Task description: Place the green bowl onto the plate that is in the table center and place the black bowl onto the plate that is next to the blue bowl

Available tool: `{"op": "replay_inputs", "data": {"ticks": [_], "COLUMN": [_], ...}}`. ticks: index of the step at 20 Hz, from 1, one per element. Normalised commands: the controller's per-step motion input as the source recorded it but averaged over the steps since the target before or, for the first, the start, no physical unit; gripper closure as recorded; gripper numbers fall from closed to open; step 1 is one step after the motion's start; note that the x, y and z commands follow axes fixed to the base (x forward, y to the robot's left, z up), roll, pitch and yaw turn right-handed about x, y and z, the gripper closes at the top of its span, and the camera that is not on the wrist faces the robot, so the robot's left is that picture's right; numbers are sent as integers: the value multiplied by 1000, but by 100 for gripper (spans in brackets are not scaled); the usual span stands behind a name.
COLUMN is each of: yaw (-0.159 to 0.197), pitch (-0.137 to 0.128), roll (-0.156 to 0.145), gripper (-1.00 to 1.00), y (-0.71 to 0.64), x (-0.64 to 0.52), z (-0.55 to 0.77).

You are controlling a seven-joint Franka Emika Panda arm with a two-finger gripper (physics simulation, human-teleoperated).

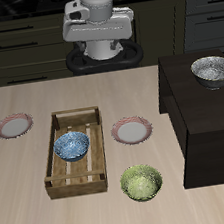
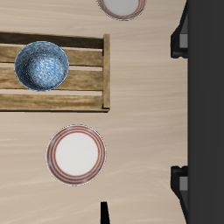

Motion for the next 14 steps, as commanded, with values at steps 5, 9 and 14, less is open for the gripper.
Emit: {"op": "replay_inputs", "data": {"ticks": [5,9,14], "yaw": [-8,-46,-38], "pitch": [5,18,-15], "roll": [4,63,120], "gripper": [-100,-100,-100], "y": [8,90,145], "x": [402,449,388], "z": [0,69,119]}}
